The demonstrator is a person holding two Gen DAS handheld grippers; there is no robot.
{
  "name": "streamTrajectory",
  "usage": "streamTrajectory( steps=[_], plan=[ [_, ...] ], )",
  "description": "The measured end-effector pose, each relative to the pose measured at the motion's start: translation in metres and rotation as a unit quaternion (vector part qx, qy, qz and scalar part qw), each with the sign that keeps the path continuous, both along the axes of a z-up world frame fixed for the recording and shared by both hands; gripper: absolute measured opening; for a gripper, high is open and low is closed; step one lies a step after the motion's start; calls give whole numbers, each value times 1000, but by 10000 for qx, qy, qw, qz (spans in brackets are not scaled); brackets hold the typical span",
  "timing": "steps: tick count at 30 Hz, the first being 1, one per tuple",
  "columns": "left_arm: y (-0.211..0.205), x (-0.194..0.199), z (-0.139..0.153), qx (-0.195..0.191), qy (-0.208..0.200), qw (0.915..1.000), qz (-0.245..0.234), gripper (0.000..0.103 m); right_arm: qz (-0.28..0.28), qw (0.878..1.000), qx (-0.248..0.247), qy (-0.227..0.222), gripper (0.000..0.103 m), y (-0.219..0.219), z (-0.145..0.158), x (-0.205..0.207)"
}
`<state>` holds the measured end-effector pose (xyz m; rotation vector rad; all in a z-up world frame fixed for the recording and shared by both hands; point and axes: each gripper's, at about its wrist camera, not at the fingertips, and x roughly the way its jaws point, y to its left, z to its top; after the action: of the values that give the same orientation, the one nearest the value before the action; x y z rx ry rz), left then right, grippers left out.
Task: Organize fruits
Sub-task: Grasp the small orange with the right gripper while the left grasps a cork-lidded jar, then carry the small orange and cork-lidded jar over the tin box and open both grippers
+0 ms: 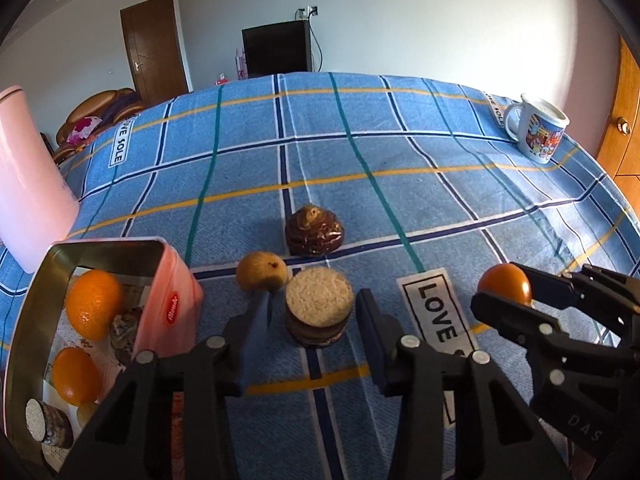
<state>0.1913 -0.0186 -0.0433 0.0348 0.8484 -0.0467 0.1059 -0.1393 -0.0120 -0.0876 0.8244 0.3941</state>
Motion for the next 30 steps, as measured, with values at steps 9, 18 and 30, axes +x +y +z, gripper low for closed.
streamTrajectory(
  steps=[9,18,30],
  plan=[
    [-1,-12,9,-103,-346,9992,-150,35,68,9997,93,-194,35,0,4,-6],
    [-2,-28,24,-53,-913,9957,-137,35,140,9970,277,-709,35,-3,18,-22],
    [-7,-44,33,41,-1360,9907,-83,35,162,9922,438,-1156,35,-8,27,-35]
  ],
)
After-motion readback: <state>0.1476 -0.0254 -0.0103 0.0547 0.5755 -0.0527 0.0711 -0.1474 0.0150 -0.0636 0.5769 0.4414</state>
